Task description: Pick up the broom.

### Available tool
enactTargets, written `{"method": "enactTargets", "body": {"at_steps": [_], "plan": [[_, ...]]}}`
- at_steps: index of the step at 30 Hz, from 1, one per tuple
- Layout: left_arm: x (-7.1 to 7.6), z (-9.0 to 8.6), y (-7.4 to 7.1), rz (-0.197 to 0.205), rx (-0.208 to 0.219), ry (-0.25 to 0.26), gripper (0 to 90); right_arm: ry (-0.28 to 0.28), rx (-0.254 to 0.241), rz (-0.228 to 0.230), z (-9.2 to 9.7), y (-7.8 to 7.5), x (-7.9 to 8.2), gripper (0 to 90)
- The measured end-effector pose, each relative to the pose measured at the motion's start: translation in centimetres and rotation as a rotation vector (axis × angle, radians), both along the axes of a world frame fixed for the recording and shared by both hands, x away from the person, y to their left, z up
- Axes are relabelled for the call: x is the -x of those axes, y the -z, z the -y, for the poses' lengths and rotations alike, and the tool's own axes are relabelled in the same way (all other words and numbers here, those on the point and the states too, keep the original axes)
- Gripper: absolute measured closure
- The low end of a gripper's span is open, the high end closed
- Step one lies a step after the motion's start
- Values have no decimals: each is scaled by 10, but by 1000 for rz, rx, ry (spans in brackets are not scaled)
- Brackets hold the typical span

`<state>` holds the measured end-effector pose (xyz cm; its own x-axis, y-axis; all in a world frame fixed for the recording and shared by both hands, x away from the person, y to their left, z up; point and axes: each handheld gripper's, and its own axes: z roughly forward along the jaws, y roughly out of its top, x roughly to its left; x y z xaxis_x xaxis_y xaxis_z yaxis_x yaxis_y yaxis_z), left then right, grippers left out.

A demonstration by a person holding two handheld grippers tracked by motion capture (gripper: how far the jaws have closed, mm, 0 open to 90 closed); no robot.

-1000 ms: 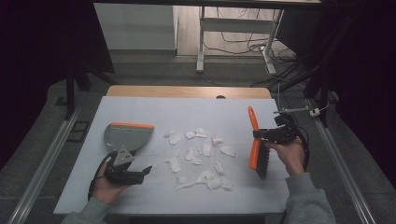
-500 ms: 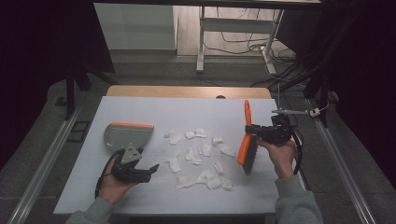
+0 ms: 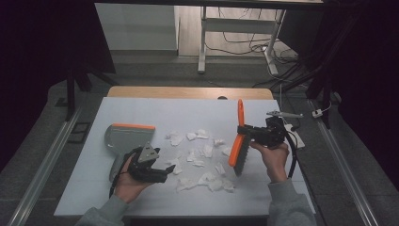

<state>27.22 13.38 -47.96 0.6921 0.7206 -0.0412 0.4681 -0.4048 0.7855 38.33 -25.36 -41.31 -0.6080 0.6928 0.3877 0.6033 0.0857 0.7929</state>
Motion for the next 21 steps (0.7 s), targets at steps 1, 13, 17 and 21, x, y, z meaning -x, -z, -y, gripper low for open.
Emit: {"method": "enactTargets", "body": {"at_steps": [1, 13, 17, 21], "plan": [[0, 3, -2, -6, 18, 9, 192, 0, 3, 5, -1, 0, 0, 708], [-4, 54, -14, 13, 37, 106, 210, 15, -39, 49, -23, 2, 7, 707], [-4, 72, -14, 14, 36, 145, 212, 19, -35, 61, -32, 4, 9, 707], [-4, 89, -11, 26, 13, 161, 214, 34, -40, 73, -38, 6, 10, 707]]}}
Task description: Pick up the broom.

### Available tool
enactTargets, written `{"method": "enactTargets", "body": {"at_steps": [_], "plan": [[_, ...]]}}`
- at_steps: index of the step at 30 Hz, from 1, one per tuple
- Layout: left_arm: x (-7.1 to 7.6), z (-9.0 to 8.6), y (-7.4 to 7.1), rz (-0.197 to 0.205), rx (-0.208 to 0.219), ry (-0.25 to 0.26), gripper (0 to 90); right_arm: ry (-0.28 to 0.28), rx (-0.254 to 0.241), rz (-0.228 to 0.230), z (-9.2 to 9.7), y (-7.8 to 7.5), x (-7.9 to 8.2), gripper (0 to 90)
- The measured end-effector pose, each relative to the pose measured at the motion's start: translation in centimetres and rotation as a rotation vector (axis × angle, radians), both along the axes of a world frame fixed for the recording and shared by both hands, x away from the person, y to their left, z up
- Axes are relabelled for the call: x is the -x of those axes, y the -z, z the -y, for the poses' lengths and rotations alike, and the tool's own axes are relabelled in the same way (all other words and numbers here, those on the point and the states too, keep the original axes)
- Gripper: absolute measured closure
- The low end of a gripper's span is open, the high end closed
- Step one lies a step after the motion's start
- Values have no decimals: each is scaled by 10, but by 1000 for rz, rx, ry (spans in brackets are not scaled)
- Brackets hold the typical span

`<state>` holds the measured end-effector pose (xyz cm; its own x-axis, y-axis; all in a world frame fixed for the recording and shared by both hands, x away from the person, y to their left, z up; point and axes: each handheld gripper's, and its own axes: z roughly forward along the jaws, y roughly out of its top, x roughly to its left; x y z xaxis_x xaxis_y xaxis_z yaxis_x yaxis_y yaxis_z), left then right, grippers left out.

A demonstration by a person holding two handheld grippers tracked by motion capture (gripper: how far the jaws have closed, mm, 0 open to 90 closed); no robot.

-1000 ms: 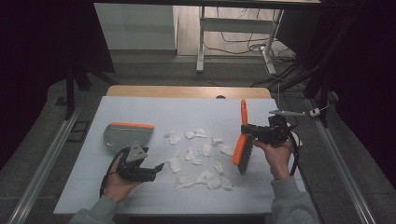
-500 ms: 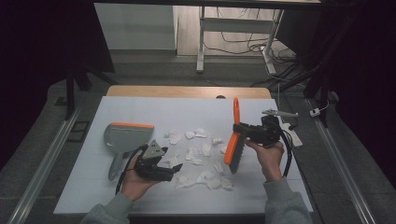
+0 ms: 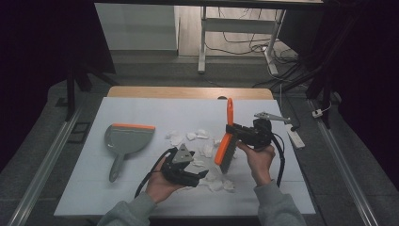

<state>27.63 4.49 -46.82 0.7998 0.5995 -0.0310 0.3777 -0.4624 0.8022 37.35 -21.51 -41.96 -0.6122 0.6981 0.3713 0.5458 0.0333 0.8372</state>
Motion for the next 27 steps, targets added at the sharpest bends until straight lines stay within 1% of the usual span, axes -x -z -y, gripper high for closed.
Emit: {"method": "enactTargets", "body": {"at_steps": [1, 4, 7, 9, 11, 13, 17, 18, 19, 20, 21, 22, 25, 26, 27], "plan": [[-1, 3, 1, 3, -1, -1, 218, 2, -7, -1, -2, 1, 0, 706], [-5, 10, 4, -1, 13, -12, 231, 11, 5, 14, -7, 4, 3, 707], [-9, 17, 7, 20, 2, -39, 256, 17, -12, 12, -10, 5, 4, 707], [-11, 20, 9, 18, 12, -41, 264, 17, -13, 17, -13, 6, 4, 706], [-13, 24, 11, 22, 13, -40, 268, 22, -11, 24, -16, 8, 5, 707], [-14, 27, 13, 19, 23, -39, 271, 18, -12, 22, -18, 8, 5, 707], [-17, 32, 15, 21, 35, -38, 299, 20, -37, 24, -20, 9, 7, 706], [-18, 33, 16, 22, 34, -37, 342, 29, -46, 34, -21, 9, 9, 706], [-19, 34, 17, 20, 33, -43, 363, 28, -46, 34, -22, 9, 9, 706], [-20, 34, 18, 17, 36, -49, 363, 28, -46, 34, -22, 9, 9, 706], [-22, 35, 19, 11, 42, -53, 380, 32, -47, 34, -22, 10, 10, 706], [-24, 35, 20, 4, 50, -57, 420, 37, -55, 39, -24, 11, 10, 706], [-27, 34, 22, -1, 66, -65, 501, 38, -65, 36, -24, 12, 11, 706], [-28, 34, 23, -5, 72, -64, 501, 38, -73, 35, -25, 12, 11, 706], [-29, 34, 23, -7, 77, -60, 580, 38, -79, 34, -25, 12, 11, 706]]}}
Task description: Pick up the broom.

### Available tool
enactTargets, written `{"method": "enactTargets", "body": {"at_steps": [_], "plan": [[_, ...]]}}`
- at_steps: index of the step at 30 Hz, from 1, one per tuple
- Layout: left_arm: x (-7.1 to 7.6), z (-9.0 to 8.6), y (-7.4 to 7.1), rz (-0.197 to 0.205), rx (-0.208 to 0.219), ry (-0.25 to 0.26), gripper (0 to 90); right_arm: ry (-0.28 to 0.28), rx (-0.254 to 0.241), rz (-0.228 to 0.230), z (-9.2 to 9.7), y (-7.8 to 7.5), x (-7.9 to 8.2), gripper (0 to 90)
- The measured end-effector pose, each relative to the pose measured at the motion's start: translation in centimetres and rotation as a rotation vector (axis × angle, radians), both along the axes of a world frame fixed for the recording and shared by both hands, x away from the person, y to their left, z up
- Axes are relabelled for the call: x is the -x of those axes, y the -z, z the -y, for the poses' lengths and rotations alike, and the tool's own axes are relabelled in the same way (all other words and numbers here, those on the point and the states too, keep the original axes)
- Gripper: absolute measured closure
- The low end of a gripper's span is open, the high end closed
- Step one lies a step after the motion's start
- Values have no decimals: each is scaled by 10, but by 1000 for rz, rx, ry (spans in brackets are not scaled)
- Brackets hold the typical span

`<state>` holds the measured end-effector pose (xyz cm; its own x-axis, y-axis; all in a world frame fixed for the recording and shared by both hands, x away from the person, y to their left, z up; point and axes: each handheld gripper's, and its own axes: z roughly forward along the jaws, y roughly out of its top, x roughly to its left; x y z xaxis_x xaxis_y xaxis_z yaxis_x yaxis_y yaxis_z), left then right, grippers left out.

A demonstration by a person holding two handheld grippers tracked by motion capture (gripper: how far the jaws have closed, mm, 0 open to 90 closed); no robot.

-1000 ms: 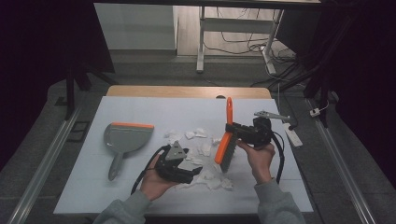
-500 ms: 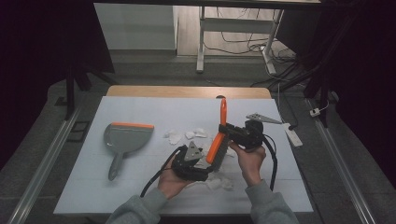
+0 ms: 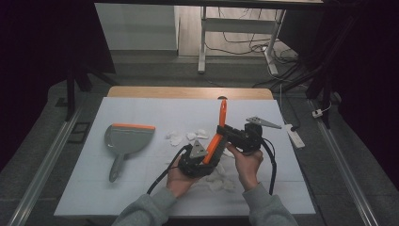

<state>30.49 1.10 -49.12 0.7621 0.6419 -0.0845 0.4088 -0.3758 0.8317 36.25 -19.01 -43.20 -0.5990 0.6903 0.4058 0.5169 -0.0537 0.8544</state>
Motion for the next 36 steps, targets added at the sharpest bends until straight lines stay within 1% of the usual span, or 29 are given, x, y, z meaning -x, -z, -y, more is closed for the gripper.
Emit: {"method": "enactTargets", "body": {"at_steps": [2, 3, 6, 8, 9, 13, 15, 18, 24, 27, 28, 31, 32, 33, 34, 35, 36], "plan": [[-1, -1, 0, -4, 5, -1, 668, 6, -3, 5, 0, 0, 1, 706], [-2, -2, 0, -8, 10, -4, 696, 5, -7, 3, 0, -1, 1, 706], [-6, -8, -1, -36, 37, -24, 745, 11, -24, 4, 1, -1, 3, 706], [-9, -13, -2, -44, 48, -40, 767, 11, -33, 7, 2, -2, 4, 706], [-9, -13, -2, -44, 48, -40, 774, 11, -40, 8, 2, -3, 5, 705], [-11, -19, -3, -48, 55, -43, 789, 8, -51, 10, 1, -3, 6, 705], [-10, -20, -3, -36, 49, -44, 799, 4, -59, 9, 1, -2, 6, 704], [-10, -21, -3, -32, 45, -42, 800, 6, -61, 11, 0, -2, 7, 702], [-10, -25, -5, -39, 22, -32, 801, -5, -56, 3, -1, -1, 6, 694], [-10, -25, -7, -44, 15, -26, 802, -6, -34, 17, -2, -2, 6, 678], [-10, -25, -8, -39, 12, -23, 802, -4, -25, 19, -2, -3, 6, 668], [-10, -27, -10, -38, 12, -18, 802, -13, -21, 28, -1, -6, 7, 601], [-10, -28, -11, -37, 10, -17, 802, -13, -21, 28, -1, -6, 7, 601], [-11, -31, -13, -40, 2, -9, 802, -23, -15, 43, 1, -8, 7, 561], [-11, -31, -13, -40, 2, -9, 802, -25, -10, 45, 2, -9, 7, 539], [-12, -33, -15, -45, -16, 2, 802, -28, -9, 46, 3, -10, 7, 513], [-12, -33, -15, -45, -16, 2, 801, -28, -9, 46, 3, -10, 7, 513]]}}
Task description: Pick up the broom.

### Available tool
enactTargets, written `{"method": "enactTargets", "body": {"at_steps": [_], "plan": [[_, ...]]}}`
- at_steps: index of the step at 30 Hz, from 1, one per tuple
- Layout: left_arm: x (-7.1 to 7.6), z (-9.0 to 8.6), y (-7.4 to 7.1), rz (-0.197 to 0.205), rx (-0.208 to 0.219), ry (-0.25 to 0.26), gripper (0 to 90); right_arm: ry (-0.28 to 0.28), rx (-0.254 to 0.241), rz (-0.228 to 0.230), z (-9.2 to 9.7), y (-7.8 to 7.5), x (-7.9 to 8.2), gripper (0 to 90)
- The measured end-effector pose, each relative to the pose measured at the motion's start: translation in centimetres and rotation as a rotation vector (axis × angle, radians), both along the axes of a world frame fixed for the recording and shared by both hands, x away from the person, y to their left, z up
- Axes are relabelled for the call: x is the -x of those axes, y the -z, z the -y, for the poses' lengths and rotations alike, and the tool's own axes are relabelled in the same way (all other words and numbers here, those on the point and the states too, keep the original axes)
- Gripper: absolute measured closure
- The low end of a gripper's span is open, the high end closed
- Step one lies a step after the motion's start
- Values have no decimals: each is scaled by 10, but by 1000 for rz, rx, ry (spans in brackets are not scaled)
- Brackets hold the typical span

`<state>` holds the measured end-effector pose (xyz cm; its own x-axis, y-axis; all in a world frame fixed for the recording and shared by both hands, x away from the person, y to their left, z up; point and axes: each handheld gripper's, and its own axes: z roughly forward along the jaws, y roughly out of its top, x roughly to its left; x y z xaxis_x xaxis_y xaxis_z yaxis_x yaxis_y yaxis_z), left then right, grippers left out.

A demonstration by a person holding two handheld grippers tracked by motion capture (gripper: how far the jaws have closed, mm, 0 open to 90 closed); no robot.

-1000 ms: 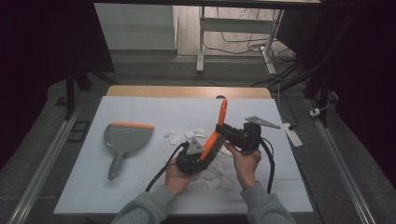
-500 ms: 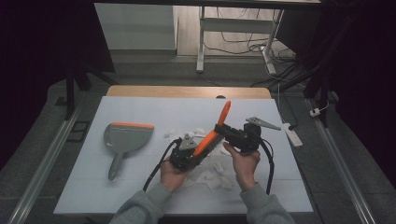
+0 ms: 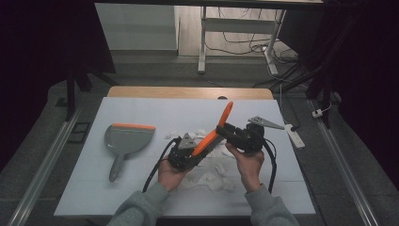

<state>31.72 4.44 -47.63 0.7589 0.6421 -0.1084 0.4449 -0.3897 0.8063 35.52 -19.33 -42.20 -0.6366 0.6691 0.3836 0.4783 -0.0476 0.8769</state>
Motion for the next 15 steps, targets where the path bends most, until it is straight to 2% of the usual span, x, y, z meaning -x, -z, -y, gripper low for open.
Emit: {"method": "enactTargets", "body": {"at_steps": [3, 4, 6, 7, 8, 9, 12, 13, 15], "plan": [[-1, -5, 0, -6, -17, 5, 802, -25, 33, 19, 6, -4, 1, 439], [-1, -7, -1, -3, -20, 5, 802, -25, 33, 19, 6, -4, 1, 439], [-2, -11, -1, -5, -26, 17, 801, -41, 77, 41, 12, -6, 3, 396], [-2, -13, -2, -1, -27, 22, 801, -41, 77, 41, 12, -6, 3, 396], [-3, -15, -2, -5, -24, 42, 801, -45, 93, 42, 14, -6, 3, 378], [-2, -18, -3, 2, -51, 47, 801, -46, 135, 40, 19, -6, 4, 360], [-2, -21, -4, -2, -65, 55, 801, -63, 180, 49, 26, -5, 6, 350], [-2, -23, -4, -1, -67, 54, 801, -63, 180, 49, 26, -5, 6, 350], [-2, -26, -5, -4, -73, 57, 801, -84, 223, 51, 33, -5, 8, 341]]}}
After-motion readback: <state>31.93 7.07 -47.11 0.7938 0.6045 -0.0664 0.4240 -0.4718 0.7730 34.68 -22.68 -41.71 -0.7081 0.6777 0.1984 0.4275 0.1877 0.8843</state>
